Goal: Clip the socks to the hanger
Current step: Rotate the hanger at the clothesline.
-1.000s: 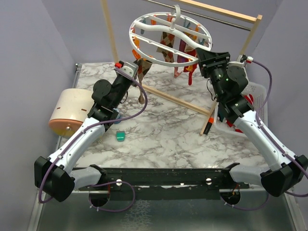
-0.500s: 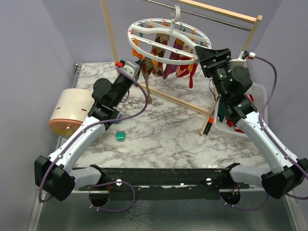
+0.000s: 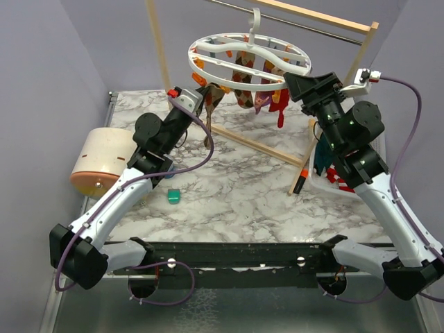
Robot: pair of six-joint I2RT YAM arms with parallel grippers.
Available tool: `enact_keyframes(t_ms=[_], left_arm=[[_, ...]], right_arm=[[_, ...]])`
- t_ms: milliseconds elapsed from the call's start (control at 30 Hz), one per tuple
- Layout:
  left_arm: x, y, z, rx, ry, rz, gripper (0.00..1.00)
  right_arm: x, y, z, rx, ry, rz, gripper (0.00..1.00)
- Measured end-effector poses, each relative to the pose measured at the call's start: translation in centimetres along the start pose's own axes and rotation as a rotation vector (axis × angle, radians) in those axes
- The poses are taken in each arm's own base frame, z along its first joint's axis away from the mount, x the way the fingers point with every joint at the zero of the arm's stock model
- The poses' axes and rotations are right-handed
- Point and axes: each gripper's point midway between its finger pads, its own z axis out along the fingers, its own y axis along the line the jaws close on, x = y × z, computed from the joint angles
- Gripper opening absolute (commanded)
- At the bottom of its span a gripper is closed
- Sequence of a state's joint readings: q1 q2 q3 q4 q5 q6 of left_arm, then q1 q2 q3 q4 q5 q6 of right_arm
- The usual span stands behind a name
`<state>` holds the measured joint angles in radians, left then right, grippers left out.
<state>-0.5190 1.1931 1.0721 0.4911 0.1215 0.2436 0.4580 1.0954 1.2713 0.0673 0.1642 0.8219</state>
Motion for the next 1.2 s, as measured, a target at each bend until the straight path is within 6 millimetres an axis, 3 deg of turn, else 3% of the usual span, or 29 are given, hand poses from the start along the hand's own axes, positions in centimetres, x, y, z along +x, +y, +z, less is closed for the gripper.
enact_keyframes(t_ms=[300,633,933,1200], left_arm=[[0.5,-1.0,-0.1,0.023,0.012,-0.009,0.00],[0.5,-3.6,0.1,0.083,0.017,-0.017,0.00],[0.8,-5.1,0.3,0.116,0.023,-0.017,0.00],[1.7,-5.7,0.5,0.124,0.045,0.003,0.00]], right_arm=[[-0.9,1.5,-3.2,-0.089,0.039,-0.252,0.81],[0.9,3.4,-6.4,-0.284,0.177,-0.525,0.76],[2.1,3.0,-6.4,-0.308,0.285,-0.648,0.72],[4.5,3.0,-5.5,-0.331,0.385,-0.695,0.72]])
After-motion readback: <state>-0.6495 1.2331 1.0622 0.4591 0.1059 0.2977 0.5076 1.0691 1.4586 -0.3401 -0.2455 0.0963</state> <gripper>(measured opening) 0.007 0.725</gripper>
